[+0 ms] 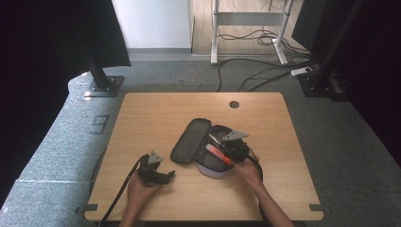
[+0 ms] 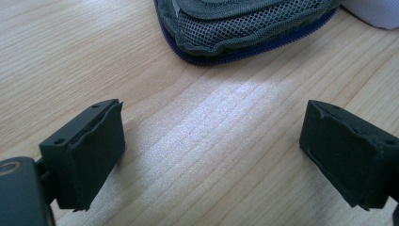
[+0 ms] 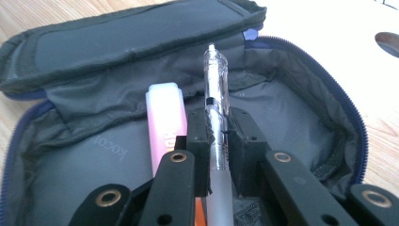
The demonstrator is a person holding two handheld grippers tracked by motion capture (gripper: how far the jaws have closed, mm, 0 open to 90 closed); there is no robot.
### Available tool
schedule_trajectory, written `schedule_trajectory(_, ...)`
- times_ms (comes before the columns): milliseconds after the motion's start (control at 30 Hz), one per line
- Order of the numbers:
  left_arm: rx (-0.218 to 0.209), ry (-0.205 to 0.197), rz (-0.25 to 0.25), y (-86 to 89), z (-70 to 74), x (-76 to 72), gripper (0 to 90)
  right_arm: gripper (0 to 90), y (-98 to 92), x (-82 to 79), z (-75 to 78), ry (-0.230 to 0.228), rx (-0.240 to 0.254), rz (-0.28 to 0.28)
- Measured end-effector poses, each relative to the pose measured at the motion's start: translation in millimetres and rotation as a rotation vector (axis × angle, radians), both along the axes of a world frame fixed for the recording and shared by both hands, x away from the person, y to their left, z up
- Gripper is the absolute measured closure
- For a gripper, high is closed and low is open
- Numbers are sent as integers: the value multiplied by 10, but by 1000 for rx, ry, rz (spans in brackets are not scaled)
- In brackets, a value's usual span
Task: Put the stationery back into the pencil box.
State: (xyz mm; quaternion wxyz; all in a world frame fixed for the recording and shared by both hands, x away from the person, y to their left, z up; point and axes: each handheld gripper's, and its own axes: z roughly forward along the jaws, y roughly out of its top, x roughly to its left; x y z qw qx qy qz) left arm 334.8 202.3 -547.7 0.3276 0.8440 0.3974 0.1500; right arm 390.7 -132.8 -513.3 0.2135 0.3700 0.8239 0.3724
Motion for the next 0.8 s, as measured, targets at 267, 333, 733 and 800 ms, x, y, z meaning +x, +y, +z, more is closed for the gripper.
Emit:
schedule_trajectory(267, 1, -1, 1, -1, 0, 0, 67, 782, -16, 89, -118, 33, 6, -9)
schedule_trajectory(333, 0, 0, 0, 0, 0, 0, 67, 780, -22, 102, -134, 39, 9, -13)
schedule_trajectory(733, 0, -1, 1, -1, -1, 0, 67, 683, -94, 144, -126, 68, 61, -14)
schedule_trajectory(800, 0, -1, 1, -1, -1, 0, 67, 646, -94, 141, -108, 64, 62, -9)
